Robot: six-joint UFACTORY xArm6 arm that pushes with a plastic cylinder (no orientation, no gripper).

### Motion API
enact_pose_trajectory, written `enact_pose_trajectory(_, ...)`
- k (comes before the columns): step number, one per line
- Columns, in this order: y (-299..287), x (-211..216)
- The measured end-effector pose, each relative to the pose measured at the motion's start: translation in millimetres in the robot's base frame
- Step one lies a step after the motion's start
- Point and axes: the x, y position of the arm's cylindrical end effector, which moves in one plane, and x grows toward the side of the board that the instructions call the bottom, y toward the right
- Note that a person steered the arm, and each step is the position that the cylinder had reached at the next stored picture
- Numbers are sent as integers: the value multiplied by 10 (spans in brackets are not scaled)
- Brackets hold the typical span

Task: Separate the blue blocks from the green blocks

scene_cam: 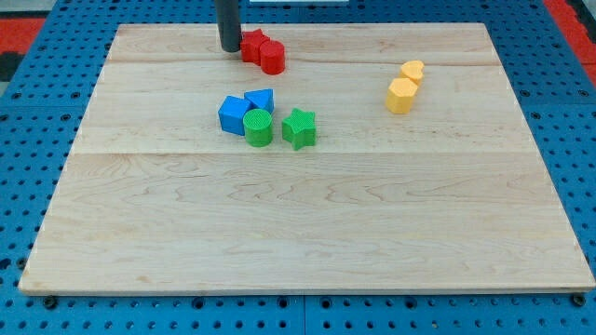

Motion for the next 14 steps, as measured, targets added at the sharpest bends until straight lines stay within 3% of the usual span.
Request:
enact_pose_trajectory(1, 131, 409)
enact_pose_trajectory(2, 1059, 717)
enact_pose_trajectory(3, 900, 1112)
enact_pose_trajectory(5, 253, 1448)
enact_pose_trajectory(7, 959, 1634)
enact_pose_trajectory(10, 1246, 1272)
enact_pose_trajectory(12, 1077, 1799)
enact_pose_trajectory(14, 815, 1805)
